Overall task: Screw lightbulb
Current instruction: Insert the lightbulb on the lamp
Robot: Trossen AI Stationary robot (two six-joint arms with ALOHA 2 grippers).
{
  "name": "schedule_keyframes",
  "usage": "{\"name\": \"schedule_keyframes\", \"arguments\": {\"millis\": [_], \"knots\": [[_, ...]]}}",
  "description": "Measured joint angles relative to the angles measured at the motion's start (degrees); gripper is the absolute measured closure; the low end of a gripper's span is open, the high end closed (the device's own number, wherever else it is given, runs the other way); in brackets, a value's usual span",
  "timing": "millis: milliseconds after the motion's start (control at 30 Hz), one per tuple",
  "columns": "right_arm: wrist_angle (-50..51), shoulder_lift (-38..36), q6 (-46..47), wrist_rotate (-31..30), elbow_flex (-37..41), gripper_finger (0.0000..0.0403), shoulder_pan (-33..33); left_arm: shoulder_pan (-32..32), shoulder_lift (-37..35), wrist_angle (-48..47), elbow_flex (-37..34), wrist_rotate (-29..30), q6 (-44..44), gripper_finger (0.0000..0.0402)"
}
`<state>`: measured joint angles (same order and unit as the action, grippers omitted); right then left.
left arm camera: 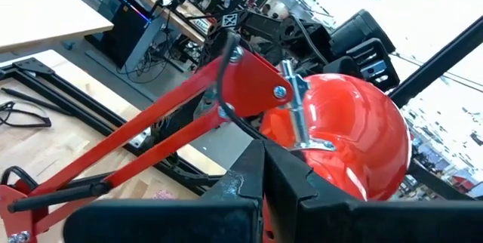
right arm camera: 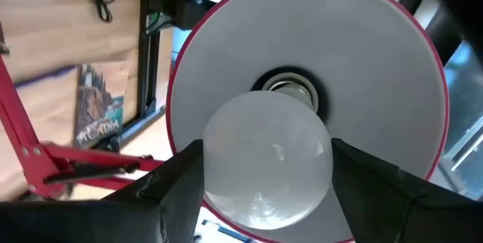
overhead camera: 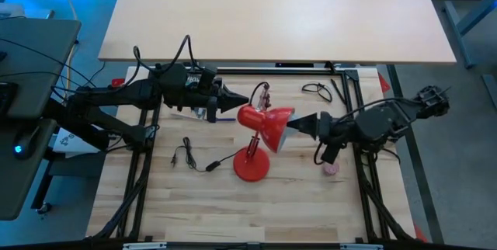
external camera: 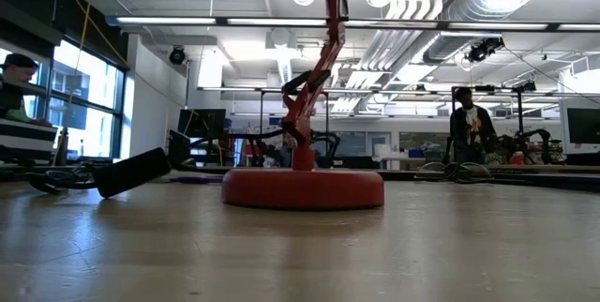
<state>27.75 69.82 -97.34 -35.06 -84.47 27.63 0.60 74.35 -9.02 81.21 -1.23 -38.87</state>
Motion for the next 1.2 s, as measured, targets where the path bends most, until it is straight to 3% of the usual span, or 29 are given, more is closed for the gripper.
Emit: {"name": "schedule_keyframes", "arguments": {"millis": [400, 900, 1200], "knots": [[0.11, 0.0, 12.96, -3.93, 0.0, 0.0153, 5.76, 1.41, -0.44, -0.1, 0.0, 0.08, 0.09, 0.0401], [-1.7, -1.19, 20.11, -3.54, 0.0, 0.0153, 10.39, 3.67, -1.22, -0.27, 0.0, 0.24, 3.62, 0.0401], [2.78, -1.67, 31.58, -2.5, -0.28, 0.0153, 10.43, 3.67, -1.22, -3.93, 0.0, 0.31, 4.59, 0.0401]]}}
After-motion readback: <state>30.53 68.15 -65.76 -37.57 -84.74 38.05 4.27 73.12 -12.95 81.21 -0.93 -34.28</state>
